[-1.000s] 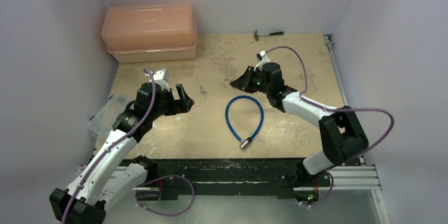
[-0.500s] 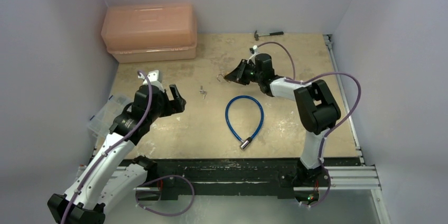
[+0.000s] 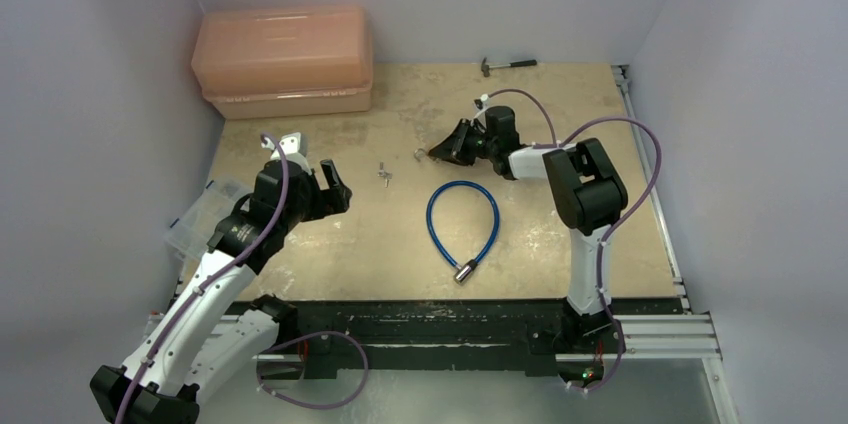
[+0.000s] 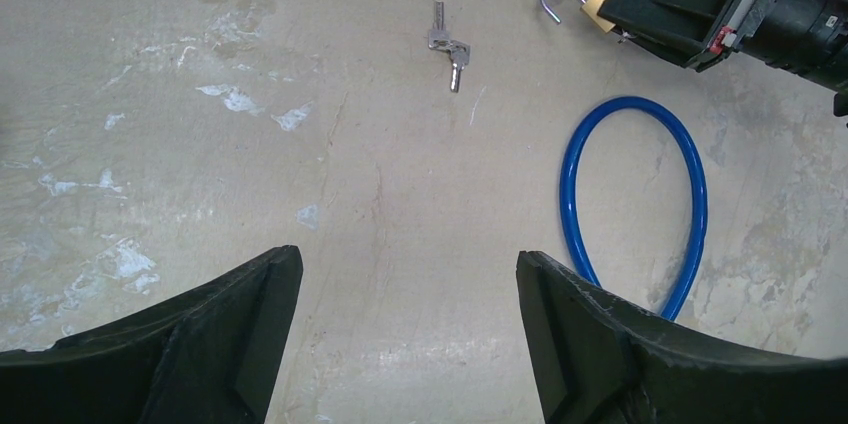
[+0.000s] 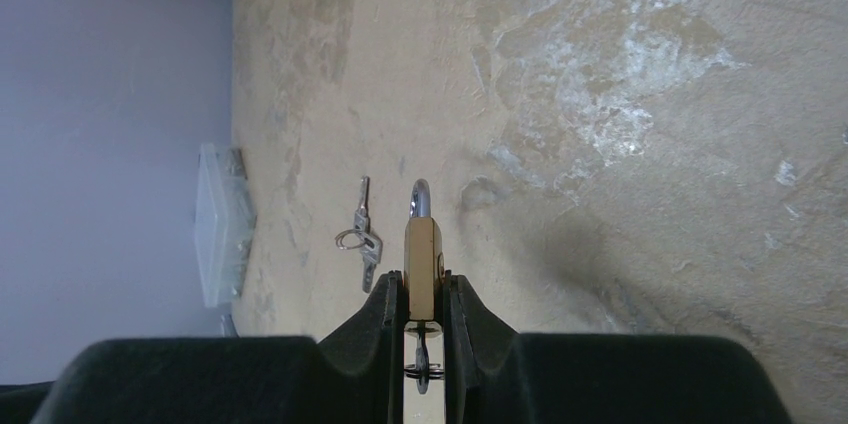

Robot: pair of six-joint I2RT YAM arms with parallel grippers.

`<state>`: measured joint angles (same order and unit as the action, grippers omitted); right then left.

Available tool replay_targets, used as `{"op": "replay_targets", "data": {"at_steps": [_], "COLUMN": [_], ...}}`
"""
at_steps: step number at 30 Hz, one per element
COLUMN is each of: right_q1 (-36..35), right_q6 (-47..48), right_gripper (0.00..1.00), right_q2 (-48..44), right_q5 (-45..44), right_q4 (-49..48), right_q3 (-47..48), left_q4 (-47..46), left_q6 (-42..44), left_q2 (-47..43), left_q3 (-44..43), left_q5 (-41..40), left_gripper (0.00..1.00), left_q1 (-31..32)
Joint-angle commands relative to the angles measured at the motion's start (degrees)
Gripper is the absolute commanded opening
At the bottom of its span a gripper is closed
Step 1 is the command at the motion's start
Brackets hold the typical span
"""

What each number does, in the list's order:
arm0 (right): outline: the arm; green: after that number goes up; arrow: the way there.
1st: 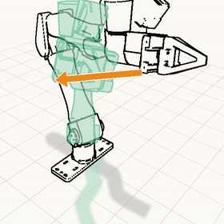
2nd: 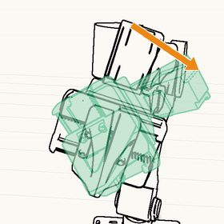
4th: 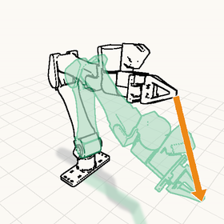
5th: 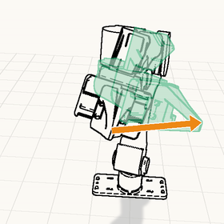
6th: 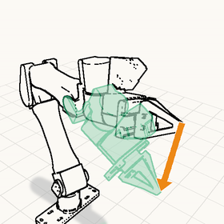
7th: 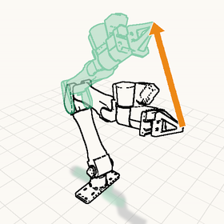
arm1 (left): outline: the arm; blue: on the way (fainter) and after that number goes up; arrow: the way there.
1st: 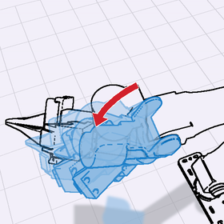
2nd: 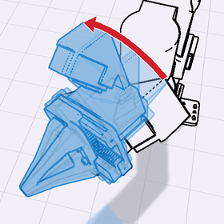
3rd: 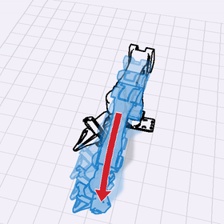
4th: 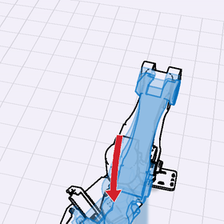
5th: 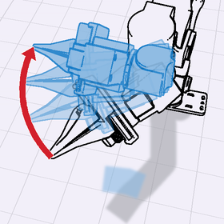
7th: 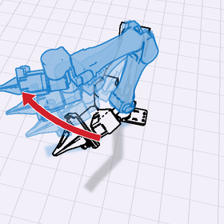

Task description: Unlock with the key

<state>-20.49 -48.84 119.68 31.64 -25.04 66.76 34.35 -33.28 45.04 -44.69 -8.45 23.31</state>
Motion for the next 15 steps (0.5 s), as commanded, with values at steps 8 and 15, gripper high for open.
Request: {"op": "replay_targets", "data": {"at_steps": [8,15], "right_q1": [1.3,2.5], "right_q6": [0.1,2.6], "right_gripper": [0.48,0.62], "right_q2": [-0.5,-2.6], "right_q5": [1.8,-0.4], "right_q4": [-2.8,2.2], "right_q3": [2.3,2.0], "left_q4": [-1.9,-2.0], "left_q6": [1.5,2.1], "left_q2": [-0.2,-0.5], "left_q3": [-0.8,-0.8], "left_q5": [-0.3,0.0], "left_gripper": [0.83,0.83], "left_q1": [-0.1,-0.1]}}
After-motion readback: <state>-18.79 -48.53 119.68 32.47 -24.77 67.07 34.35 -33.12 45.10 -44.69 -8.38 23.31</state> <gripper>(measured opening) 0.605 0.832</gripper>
